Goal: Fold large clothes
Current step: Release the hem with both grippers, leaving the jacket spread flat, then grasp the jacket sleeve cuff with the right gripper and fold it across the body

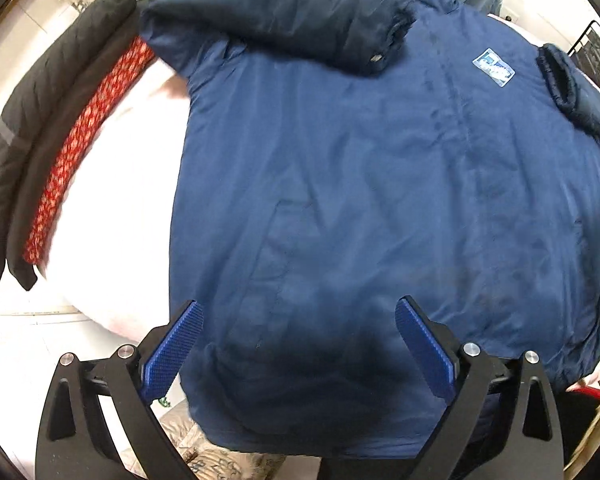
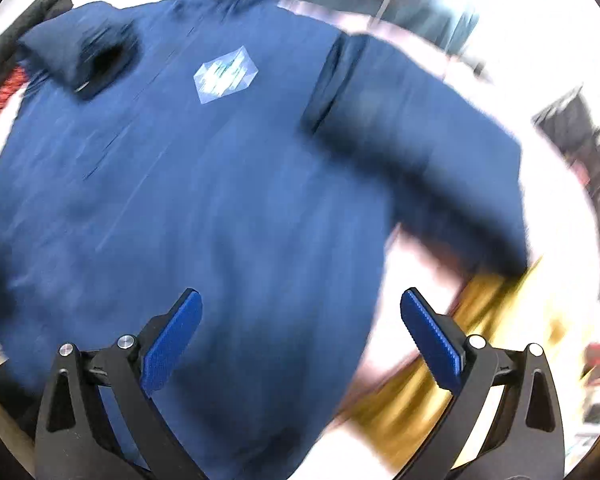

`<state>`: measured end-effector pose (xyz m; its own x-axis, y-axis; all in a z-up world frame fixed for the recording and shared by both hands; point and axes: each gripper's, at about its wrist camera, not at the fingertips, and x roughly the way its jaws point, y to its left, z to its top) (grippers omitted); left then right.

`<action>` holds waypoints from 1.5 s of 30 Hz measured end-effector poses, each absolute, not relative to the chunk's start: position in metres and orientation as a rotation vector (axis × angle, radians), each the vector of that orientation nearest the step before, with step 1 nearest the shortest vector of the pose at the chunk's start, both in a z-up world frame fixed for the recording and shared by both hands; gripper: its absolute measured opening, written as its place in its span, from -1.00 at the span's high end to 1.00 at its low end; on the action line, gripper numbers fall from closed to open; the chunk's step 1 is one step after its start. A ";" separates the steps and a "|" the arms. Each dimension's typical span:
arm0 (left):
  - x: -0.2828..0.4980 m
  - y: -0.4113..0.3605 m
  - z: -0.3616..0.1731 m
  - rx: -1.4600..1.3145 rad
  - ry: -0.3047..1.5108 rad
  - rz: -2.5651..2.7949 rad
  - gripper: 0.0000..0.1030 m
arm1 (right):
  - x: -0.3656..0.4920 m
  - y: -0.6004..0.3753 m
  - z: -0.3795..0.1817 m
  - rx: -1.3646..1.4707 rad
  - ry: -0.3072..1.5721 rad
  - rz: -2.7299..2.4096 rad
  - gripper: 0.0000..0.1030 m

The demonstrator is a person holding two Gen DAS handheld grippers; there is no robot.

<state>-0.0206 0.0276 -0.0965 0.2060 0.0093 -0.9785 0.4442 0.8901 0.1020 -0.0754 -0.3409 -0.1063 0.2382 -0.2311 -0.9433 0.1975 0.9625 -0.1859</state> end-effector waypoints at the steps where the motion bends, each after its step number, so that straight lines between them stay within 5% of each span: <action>1: -0.024 0.025 -0.094 0.399 1.333 -0.323 -0.85 | -0.064 -0.344 -0.106 -0.078 1.278 -0.304 -0.88; 9: -0.032 0.008 -0.100 0.448 1.323 -0.394 -0.85 | 0.022 -0.345 -0.155 -0.496 1.269 -0.408 -0.71; 16: -0.008 0.031 -0.120 0.408 1.350 -0.351 -0.85 | 0.044 -0.369 -0.165 -0.418 1.324 -0.457 0.41; 20: -0.001 0.040 -0.128 0.379 1.364 -0.348 -0.85 | 0.067 -0.372 -0.112 -0.238 1.212 -0.446 0.62; 28: 0.020 0.045 -0.124 0.346 1.335 -0.371 -0.85 | 0.139 -0.294 -0.022 -0.019 1.014 -0.194 0.64; 40: 0.032 0.079 -0.141 0.394 1.362 -0.347 -0.85 | 0.143 -0.197 -0.092 0.191 1.197 -0.061 0.60; 42: 0.039 0.081 -0.141 0.386 1.359 -0.346 -0.85 | 0.145 -0.193 -0.108 0.194 1.222 -0.067 0.40; 45: 0.051 0.077 -0.136 0.377 1.335 -0.356 -0.85 | 0.145 -0.192 -0.122 0.260 1.250 -0.066 -0.30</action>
